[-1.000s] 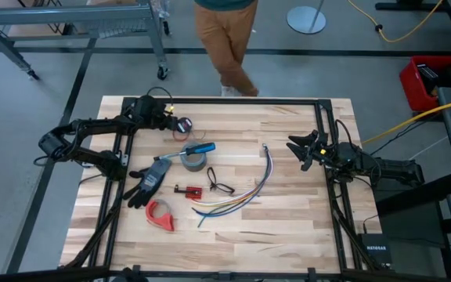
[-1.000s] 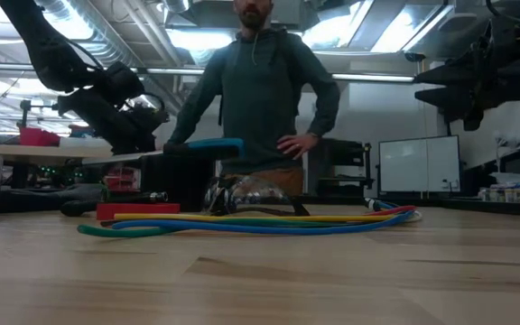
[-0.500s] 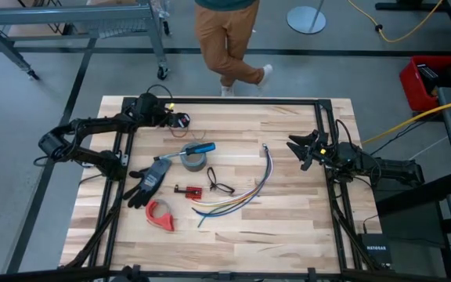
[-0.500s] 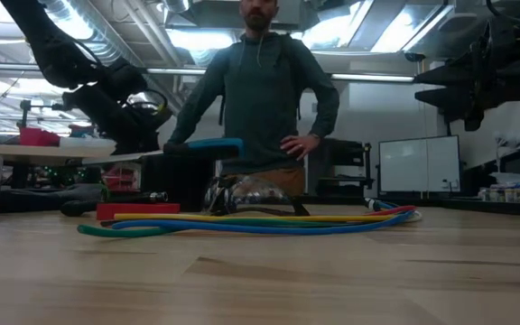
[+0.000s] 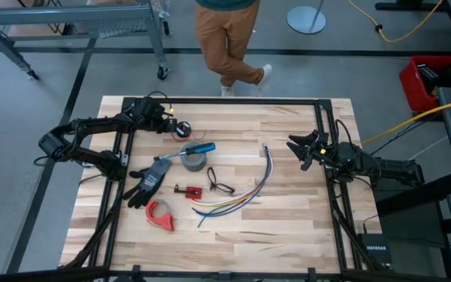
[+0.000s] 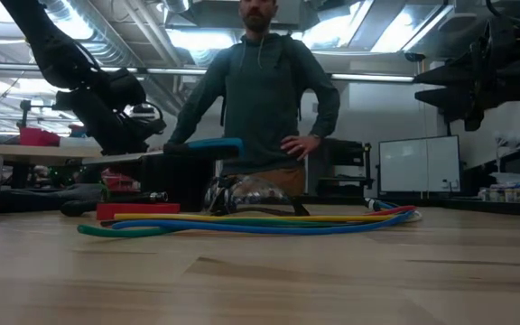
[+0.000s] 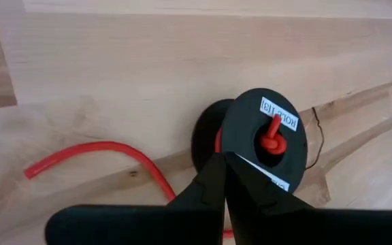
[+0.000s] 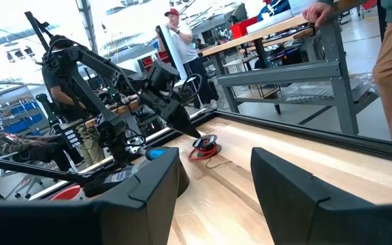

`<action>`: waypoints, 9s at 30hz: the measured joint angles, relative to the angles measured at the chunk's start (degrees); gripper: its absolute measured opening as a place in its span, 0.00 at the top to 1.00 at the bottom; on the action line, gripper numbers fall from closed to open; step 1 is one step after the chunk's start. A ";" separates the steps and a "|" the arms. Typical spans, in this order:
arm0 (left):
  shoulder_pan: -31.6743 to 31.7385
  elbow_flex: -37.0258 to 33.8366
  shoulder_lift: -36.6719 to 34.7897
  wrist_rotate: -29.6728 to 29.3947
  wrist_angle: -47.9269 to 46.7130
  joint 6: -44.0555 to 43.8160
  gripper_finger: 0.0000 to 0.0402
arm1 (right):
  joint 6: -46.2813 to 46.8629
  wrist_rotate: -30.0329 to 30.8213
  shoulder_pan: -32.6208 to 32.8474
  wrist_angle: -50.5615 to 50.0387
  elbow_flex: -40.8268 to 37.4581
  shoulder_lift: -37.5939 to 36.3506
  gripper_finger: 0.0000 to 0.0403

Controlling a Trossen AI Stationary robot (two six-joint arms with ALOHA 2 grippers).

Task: Coil cords
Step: Uncoil the red wire from the spool

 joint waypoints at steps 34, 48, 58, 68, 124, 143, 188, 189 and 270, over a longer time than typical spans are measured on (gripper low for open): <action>-0.24 -0.39 1.16 5.65 3.00 -7.43 0.60 | 0.00 -0.02 0.02 -0.22 0.00 0.00 0.53; -0.24 -0.90 9.24 6.87 16.03 -10.46 0.65 | -0.07 0.00 0.00 -0.24 0.00 0.00 0.53; -0.36 -0.83 11.55 7.89 19.42 -8.84 0.88 | -1.44 0.00 0.00 -0.24 0.00 0.00 0.53; -0.44 -0.92 11.67 7.27 26.94 -7.47 0.99 | -1.46 0.04 0.02 -0.20 0.00 0.00 0.53; -37.09 23.02 11.65 7.42 43.88 18.46 1.00 | -12.44 -2.76 0.02 24.42 15.29 47.62 0.53; -37.05 23.02 11.63 6.85 39.56 21.01 1.00 | -14.93 -14.60 0.07 21.95 29.79 67.56 0.53; -38.82 23.01 11.58 17.69 31.33 19.17 1.00 | -25.81 -10.51 0.02 18.15 33.15 59.41 1.00; -39.19 23.02 11.58 17.76 31.32 19.17 1.00 | -26.69 -10.51 0.02 17.60 33.74 59.84 1.00; -24.47 23.02 9.73 43.86 15.87 17.33 1.00 | -29.41 -4.19 -6.93 -6.97 41.53 56.18 1.00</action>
